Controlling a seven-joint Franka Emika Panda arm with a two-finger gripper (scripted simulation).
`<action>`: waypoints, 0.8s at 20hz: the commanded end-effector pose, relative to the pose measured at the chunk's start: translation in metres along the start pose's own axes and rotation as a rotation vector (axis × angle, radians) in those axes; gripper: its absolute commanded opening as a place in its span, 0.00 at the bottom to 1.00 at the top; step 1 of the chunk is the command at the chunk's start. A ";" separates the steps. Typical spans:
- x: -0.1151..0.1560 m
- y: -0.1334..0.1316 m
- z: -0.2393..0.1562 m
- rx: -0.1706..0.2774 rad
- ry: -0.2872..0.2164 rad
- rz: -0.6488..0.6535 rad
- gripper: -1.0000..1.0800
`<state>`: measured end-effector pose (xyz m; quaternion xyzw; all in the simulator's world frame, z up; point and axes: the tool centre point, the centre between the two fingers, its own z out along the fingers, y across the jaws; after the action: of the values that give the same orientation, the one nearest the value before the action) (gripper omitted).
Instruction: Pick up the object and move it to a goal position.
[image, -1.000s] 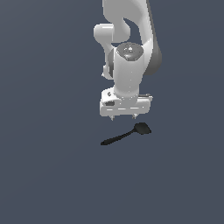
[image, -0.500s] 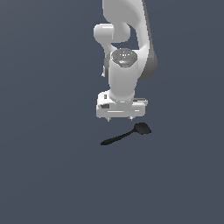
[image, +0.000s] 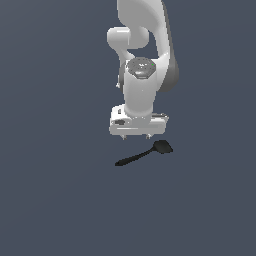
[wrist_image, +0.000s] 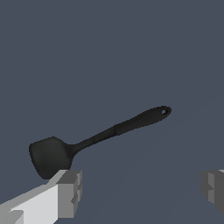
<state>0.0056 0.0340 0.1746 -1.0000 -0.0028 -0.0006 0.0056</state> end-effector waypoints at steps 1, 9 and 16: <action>0.000 -0.001 0.002 0.001 0.000 0.018 0.96; 0.001 -0.007 0.013 0.003 -0.002 0.131 0.96; 0.002 -0.015 0.029 0.006 -0.004 0.293 0.96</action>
<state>0.0077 0.0475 0.1496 -0.9922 0.1244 0.0019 0.0083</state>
